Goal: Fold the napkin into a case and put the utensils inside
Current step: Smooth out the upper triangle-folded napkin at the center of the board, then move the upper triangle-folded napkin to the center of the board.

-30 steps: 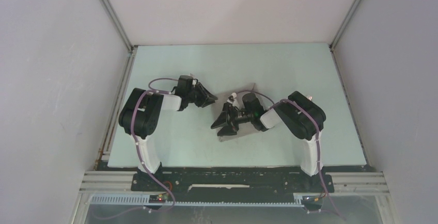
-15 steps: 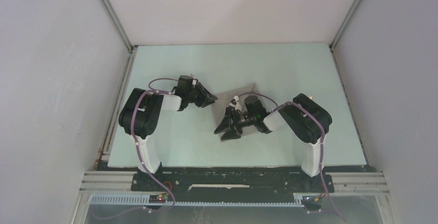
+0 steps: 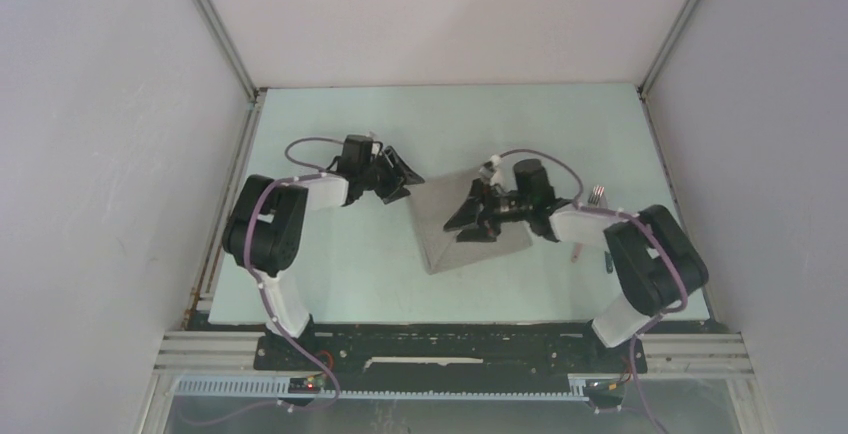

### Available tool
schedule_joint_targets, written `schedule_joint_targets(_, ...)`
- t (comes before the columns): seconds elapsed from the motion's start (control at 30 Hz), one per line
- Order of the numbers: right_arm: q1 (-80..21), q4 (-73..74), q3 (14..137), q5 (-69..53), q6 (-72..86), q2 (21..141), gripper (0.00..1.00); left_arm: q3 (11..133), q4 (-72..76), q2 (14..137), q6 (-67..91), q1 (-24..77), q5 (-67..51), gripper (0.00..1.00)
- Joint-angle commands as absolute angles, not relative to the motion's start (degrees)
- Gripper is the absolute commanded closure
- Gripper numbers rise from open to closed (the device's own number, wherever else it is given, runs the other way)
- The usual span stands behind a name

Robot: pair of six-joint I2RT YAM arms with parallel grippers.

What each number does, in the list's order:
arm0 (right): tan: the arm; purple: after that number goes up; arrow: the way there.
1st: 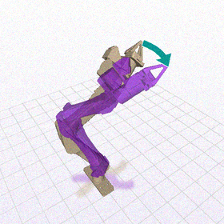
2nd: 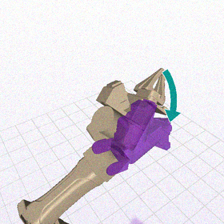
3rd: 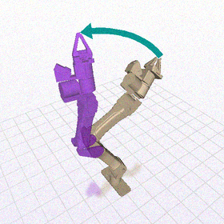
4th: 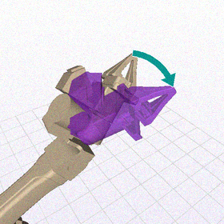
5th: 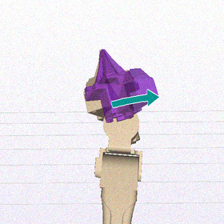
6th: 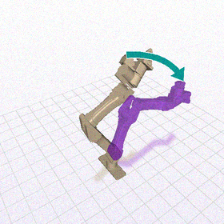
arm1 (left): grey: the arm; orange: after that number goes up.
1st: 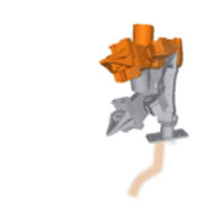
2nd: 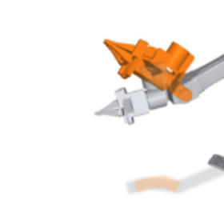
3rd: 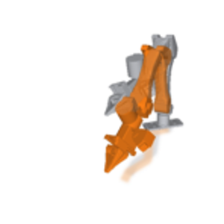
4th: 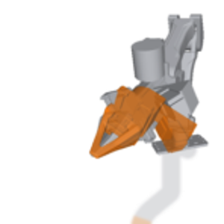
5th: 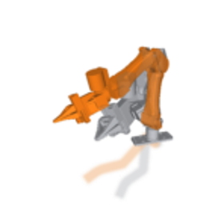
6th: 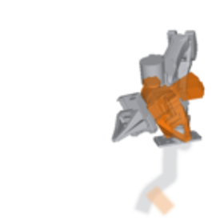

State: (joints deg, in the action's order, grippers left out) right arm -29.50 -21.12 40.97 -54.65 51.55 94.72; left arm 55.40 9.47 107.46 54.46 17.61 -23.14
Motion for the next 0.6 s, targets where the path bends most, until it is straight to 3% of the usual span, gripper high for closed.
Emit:
schedule_joint_targets(0.0,-17.9,1.6,41.0,-48.1,37.9,88.9,0.16,59.9,1.4,98.4,48.2,17.6,-23.1,0.31)
schedule_joint_targets(0.1,-11.0,10.4,41.5,-42.1,32.3,85.7,0.17,57.5,-3.5,91.9,45.5,18.3,-21.3,0.15)
schedule_joint_targets(0.37,-5.1,23.7,46.4,-23.9,22.9,84.7,0.31,38.6,-9.2,74.1,43.4,24.9,-17.0,0.05)
schedule_joint_targets(0.5,-4.7,23.9,47.7,-22.8,21.4,87.0,0.40,33.0,-7.2,71.9,46.8,32.7,-14.4,0.20)
schedule_joint_targets(0.57,-4.7,23.7,47.7,-21.4,21.6,87.1,0.44,31.2,-5.7,72.1,48.6,34.3,-13.1,0.37)
